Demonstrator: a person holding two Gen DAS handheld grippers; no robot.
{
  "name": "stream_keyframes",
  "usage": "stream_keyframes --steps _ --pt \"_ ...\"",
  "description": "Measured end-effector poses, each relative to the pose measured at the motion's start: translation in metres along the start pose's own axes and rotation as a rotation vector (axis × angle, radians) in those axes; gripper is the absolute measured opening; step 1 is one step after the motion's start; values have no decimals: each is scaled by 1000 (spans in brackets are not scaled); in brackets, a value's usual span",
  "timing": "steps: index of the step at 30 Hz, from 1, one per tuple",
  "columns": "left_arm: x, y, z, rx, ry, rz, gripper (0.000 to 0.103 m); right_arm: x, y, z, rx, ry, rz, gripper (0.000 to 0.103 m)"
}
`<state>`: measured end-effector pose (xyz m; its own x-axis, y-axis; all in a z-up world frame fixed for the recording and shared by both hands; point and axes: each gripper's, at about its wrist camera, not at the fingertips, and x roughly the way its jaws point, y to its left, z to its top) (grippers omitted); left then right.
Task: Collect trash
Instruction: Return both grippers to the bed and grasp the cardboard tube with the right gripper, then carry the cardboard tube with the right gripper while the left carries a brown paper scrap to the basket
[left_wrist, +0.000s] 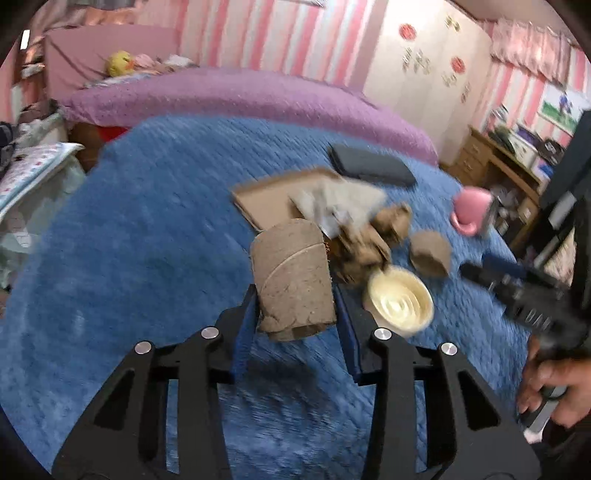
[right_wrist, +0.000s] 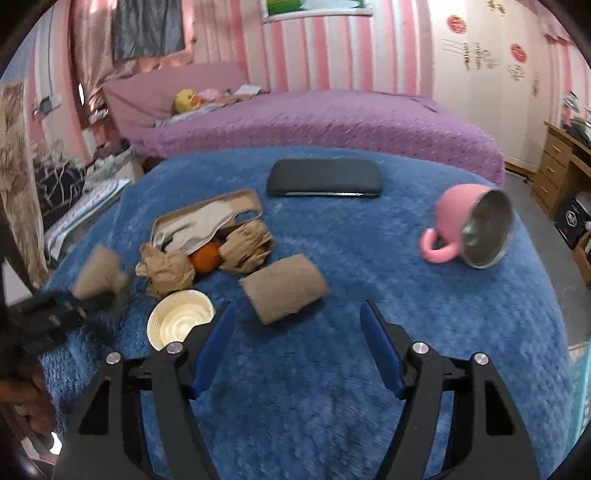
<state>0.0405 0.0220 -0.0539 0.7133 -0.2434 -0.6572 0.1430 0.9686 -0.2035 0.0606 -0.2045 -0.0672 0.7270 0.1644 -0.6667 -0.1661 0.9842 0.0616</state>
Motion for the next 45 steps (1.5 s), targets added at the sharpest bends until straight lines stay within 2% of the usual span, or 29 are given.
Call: stream_keyframes --steps 4,9,12,14,18,23,27,37,45 --pt "-8 11 8 -36 -47 51 39 25 9 5 -54 30 -2 69" --pt "-6 14 11 -45 -42 63 39 39 6 11 -55 34 -25 69" --pt "-4 13 9 -40 -36 70 39 51 7 13 -50 60 -5 69" --pt "-3 12 9 -40 -34 69 39 56 9 13 -57 84 7 61" --pt "-4 8 9 -38 -40 66 39 48 10 12 -53 56 16 57" --pt "-11 3 12 -46 -68 59 39 19 3 12 -48 9 18 57" --pt "-22 -12 15 -14 -111 60 39 -14 0 12 -62 -46 15 57" --pt "-46 -55 23 24 -188 -21 39 -100 -25 -3 -35 -181 16 57" --pt "-46 -96 24 81 -202 -61 39 -134 -62 -10 16 -243 -14 58"
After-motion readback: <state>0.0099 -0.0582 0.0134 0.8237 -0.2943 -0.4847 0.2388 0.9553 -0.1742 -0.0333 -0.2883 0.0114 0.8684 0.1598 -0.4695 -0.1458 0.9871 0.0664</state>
